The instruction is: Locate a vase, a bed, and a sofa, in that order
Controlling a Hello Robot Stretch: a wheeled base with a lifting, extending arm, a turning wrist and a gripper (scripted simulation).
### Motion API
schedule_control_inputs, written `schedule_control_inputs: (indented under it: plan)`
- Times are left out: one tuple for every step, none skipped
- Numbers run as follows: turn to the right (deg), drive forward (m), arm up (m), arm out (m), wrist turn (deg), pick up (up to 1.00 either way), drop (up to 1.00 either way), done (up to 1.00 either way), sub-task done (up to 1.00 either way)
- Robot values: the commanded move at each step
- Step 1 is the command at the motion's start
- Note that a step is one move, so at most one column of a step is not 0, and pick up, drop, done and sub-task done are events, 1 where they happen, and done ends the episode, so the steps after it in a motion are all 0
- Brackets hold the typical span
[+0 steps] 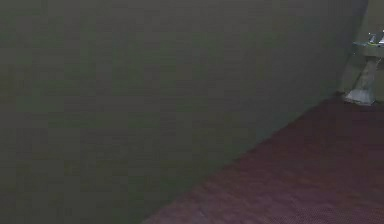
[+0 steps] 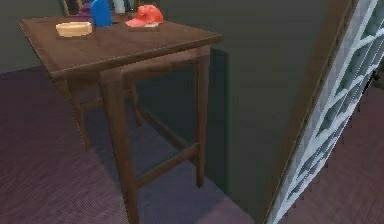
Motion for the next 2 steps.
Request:
schedule_control_inputs:
  plan:
    - [0.0, 0.35, 0.00, 0.00, 0.0, 0.00, 0.00, 0.00, 0.00]
    - [45.0, 0.00, 0.00, 0.00, 0.0, 0.00, 0.00, 0.00, 0.00]
